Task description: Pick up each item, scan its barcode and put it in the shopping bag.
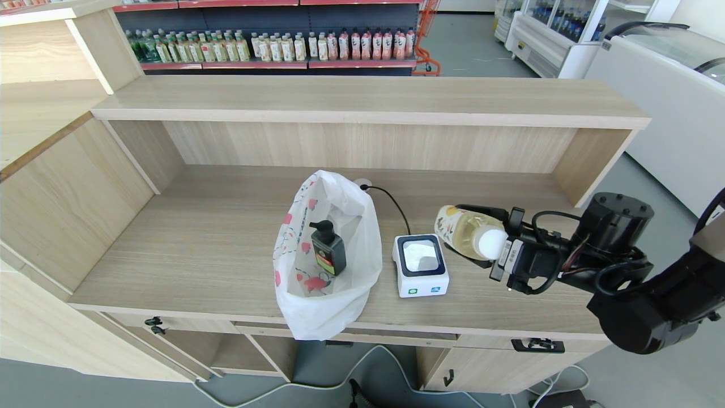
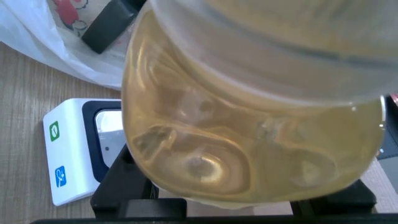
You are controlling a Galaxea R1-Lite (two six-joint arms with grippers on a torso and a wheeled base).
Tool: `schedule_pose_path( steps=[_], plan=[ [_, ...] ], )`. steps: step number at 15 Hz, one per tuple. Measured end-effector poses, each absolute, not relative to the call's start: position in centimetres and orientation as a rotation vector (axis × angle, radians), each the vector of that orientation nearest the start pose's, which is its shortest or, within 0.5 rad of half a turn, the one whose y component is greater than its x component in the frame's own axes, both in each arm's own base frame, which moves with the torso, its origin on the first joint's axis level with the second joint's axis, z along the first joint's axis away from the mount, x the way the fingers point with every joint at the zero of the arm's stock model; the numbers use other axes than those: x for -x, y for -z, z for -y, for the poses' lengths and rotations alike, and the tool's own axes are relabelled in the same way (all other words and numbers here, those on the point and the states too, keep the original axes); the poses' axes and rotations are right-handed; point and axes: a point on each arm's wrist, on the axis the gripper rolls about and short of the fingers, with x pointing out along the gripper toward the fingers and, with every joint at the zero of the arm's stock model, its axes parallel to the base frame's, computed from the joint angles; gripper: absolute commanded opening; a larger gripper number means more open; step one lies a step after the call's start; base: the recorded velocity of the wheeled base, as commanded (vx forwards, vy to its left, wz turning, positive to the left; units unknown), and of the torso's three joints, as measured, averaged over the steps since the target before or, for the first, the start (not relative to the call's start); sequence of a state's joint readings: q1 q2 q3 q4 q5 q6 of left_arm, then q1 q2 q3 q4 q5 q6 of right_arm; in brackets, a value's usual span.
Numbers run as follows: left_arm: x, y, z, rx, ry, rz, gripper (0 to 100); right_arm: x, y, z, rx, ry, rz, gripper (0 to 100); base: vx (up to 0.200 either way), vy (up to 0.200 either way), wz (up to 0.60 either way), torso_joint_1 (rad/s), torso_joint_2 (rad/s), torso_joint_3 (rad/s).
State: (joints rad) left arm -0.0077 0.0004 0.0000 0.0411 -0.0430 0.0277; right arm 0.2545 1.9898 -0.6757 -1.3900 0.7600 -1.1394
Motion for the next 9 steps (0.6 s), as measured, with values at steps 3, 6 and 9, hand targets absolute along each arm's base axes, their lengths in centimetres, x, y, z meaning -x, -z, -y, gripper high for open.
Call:
schedule_pose_path(
  steps=[3,6,9],
  plan=[
    [2.3,-7.1,0.1,-0.027,0.051,-0.041,100,-32.7,-12.9,-10.3,1.051,-0.865,0.651,0,0.0,0.0,0.0,0.0,0.0,0.0],
    [2.3,-7.1,0.1,-0.027,0.051,-0.041,100,-33.1,-12.5,-10.4,1.046,-0.889,0.661,0,0.0,0.0,0.0,0.0,0.0,0.0],
    [2.3,-7.1,0.1,-0.026,0.051,-0.041,100,-33.4,-12.2,-10.5,1.041,-0.906,0.662,0,0.0,0.0,0.0,0.0,0.0,0.0]
  ],
)
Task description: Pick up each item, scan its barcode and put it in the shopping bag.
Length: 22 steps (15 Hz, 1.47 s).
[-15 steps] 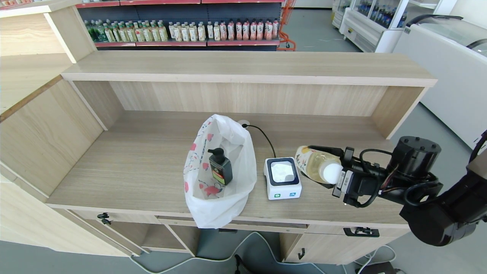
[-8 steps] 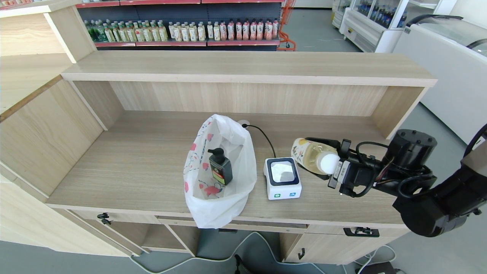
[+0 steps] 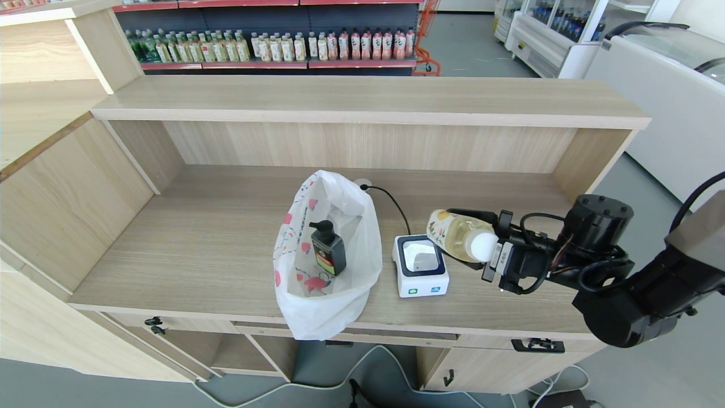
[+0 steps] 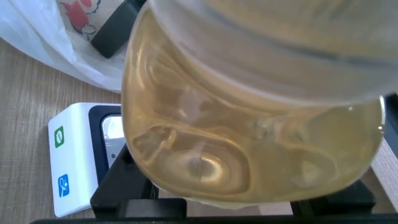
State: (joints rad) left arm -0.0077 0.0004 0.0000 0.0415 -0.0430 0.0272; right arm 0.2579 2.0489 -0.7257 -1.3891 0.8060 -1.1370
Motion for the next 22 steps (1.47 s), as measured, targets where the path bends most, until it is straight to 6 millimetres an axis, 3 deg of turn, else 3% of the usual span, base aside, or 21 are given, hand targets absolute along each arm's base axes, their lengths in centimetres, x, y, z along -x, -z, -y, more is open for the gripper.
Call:
schedule_pose_path(
  steps=[9,13,15,18,22],
  plan=[
    [2.3,-7.1,0.1,-0.026,0.051,-0.041,100,-33.9,-12.0,-10.6,1.037,-0.923,0.677,0,0.0,0.0,0.0,0.0,0.0,0.0],
    [2.3,-7.1,0.1,-0.027,0.051,-0.041,100,-33.0,-13.8,-10.0,0.865,-0.924,0.584,0,0.0,0.0,0.0,0.0,0.0,0.0],
    [2.3,-7.1,0.1,-0.027,0.051,-0.041,100,-31.8,-15.8,-8.7,0.729,-0.796,0.452,0,0.0,0.0,0.0,0.0,0.0,0.0],
    [2.3,-7.1,0.1,-0.027,0.051,-0.041,100,-29.5,-18.4,-5.5,0.44,-0.409,0.238,0,0.0,0.0,0.0,0.0,0.0,0.0],
    [2.3,-7.1,0.1,-0.027,0.051,-0.041,100,-26.0,-19.0,-1.7,0.373,-0.172,0.135,0,0.0,0.0,0.0,0.0,0.0,0.0]
  ],
)
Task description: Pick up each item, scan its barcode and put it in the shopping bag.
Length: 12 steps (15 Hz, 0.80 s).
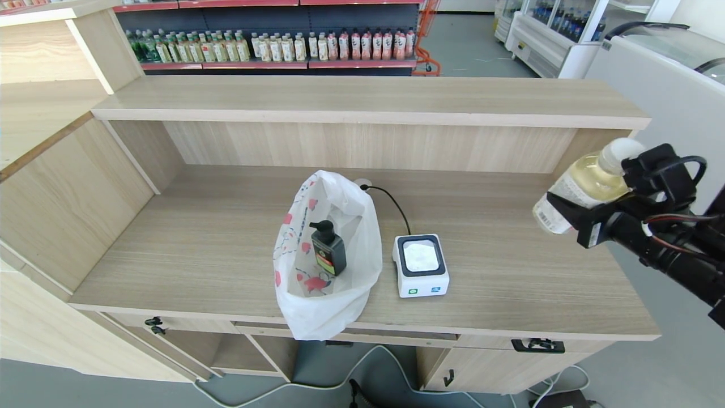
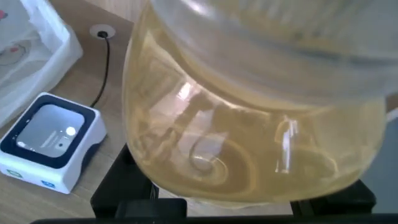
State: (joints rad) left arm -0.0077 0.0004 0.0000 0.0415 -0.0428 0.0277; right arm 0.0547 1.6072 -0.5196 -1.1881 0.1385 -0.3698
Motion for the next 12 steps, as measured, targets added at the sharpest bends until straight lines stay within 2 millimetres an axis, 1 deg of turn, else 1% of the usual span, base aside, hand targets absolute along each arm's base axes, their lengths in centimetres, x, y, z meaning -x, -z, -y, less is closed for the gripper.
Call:
schedule_pose_path(
  steps=[2,3,5,7,8,9,10,12],
  plan=[
    [2.3,-7.1,0.1,-0.027,0.051,-0.041,100,-25.0,-19.2,0.7,0.369,0.02,0.069,0,0.0,0.0,0.0,0.0,0.0,0.0],
    [2.3,-7.1,0.1,-0.027,0.051,-0.041,100,-24.6,-19.5,1.3,0.37,0.066,0.065,0,0.0,0.0,0.0,0.0,0.0,0.0],
    [2.3,-7.1,0.1,-0.027,0.052,-0.041,100,-23.8,-20.2,1.8,0.367,0.107,0.098,0,0.0,0.0,0.0,0.0,0.0,0.0],
    [2.3,-7.1,0.1,-0.027,0.051,-0.041,100,-23.4,-20.4,1.8,0.311,0.09,0.111,0,0.0,0.0,0.0,0.0,0.0,0.0],
    [2.3,-7.1,0.1,-0.027,0.051,-0.041,100,-23.3,-20.4,1.4,0.237,0.052,0.12,0,0.0,0.0,0.0,0.0,0.0,0.0],
    [2.3,-7.1,0.1,-0.027,0.051,-0.041,100,-23.2,-20.5,0.7,0.147,-0.013,0.128,0,0.0,0.0,0.0,0.0,0.0,0.0],
    [2.3,-7.1,0.1,-0.026,0.051,-0.041,100,-23.2,-20.5,0.0,0.094,-0.064,0.128,0,0.0,0.0,0.0,0.0,0.0,0.0],
    [2.3,-7.1,0.1,-0.026,0.051,-0.041,100,-23.1,-20.5,-1.3,0.032,-0.149,0.125,0,0.0,0.0,0.0,0.0,0.0,0.0]
  ],
)
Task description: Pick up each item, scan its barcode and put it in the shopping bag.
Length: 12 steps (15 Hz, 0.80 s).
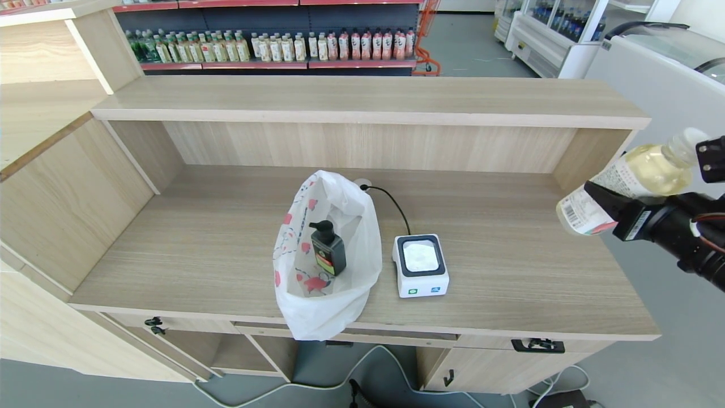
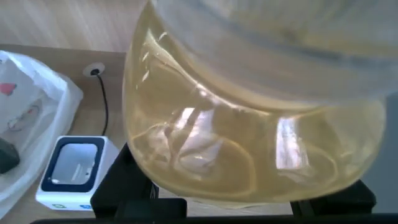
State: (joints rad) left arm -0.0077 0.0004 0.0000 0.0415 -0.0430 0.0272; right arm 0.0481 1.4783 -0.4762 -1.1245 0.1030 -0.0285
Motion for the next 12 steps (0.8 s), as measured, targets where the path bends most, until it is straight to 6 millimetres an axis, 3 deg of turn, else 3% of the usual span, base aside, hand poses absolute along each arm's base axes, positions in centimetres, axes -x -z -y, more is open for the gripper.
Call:
schedule_pose_path(
  steps=[4,9,12],
  plan=[
    [2.3,-7.1,0.1,-0.026,0.051,-0.041,100,-23.4,-22.1,-4.3,-0.079,-0.293,0.151,0,0.0,0.0,0.0,0.0,0.0,0.0],
    [2.3,-7.1,0.1,-0.027,0.051,-0.041,100,-26.2,-24.5,-7.6,-0.109,-0.401,0.135,0,0.0,0.0,0.0,0.0,0.0,0.0],
    [2.3,-7.1,0.1,-0.027,0.051,-0.041,100,-27.2,-24.5,-10.2,-0.11,-0.515,0.124,0,0.0,0.0,0.0,0.0,0.0,0.0]
  ],
)
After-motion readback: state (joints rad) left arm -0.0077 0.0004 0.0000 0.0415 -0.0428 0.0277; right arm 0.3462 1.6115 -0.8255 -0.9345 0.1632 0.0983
